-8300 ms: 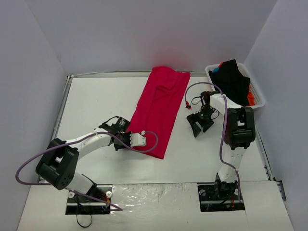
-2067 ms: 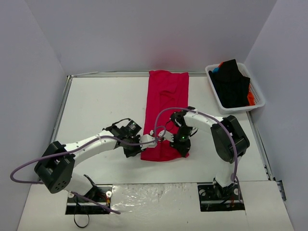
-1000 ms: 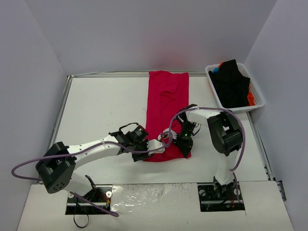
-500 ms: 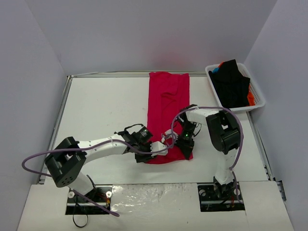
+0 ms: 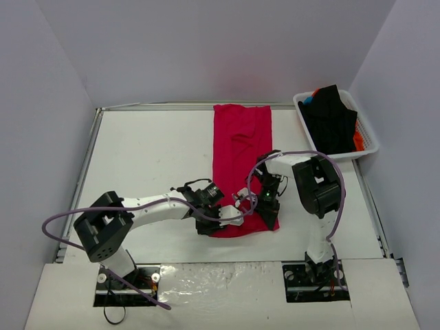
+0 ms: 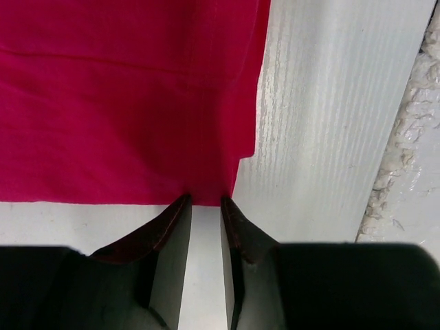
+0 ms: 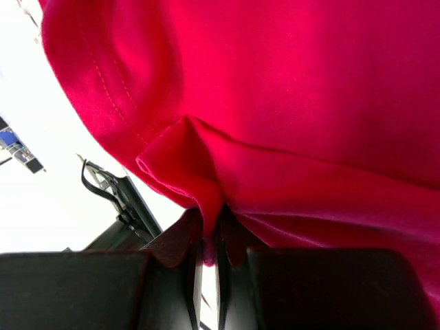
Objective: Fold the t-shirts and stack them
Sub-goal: Grab the bottom of the folded rectangular tshirt with both arms
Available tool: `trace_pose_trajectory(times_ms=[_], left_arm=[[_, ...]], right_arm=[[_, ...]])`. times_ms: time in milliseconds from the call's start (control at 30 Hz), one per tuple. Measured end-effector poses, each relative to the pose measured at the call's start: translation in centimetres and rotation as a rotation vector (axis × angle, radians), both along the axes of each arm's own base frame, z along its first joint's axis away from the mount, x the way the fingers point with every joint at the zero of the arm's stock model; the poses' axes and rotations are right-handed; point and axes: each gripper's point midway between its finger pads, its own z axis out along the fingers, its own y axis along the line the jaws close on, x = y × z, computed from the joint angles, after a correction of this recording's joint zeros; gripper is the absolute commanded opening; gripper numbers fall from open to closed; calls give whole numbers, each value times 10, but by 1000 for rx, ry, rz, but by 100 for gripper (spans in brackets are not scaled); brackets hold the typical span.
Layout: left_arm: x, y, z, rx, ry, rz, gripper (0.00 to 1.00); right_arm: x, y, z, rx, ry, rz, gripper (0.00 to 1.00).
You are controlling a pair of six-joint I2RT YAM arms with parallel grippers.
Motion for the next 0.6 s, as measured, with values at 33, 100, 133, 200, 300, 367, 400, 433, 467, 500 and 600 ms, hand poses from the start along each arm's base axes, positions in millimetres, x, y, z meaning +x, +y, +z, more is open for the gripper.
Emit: trace_pose_trajectory(times_ms=[33, 100, 133, 200, 300, 367, 400, 433, 467, 500, 600], left_arm=[[-1, -1, -1, 4, 3, -3, 24], [-2, -3, -2, 16, 13, -9, 25], [-2, -4, -3, 21, 17, -12, 25], [-2, -8, -5, 36, 22, -19, 21], [-1, -11, -5, 41, 21, -15, 6], [-2, -12, -6, 42, 25, -9, 2], [-3, -12, -6, 43, 25, -7, 2], [-3, -12, -6, 45, 24, -6, 2], [-3, -12, -6, 45, 23, -6, 2], [-3, -12, -5, 47, 23, -6, 2], [-4, -11, -5, 54, 26, -10, 2]], right_arm=[[-1, -1, 0, -5, 3, 1, 0], [-2, -2, 0, -14, 10, 2, 0], [-2, -3, 0, -20, 15, 1, 0], [-3, -5, 0, -31, 27, -2, 0], [-4, -7, 0, -41, 32, 0, 0], [-4, -8, 0, -45, 36, 1, 0], [-4, -8, 0, -47, 39, 5, 0], [-4, -9, 0, -49, 41, 8, 0], [-4, -9, 0, -51, 44, 9, 0], [-4, -9, 0, -52, 46, 10, 0], [-4, -10, 0, -51, 48, 15, 0]])
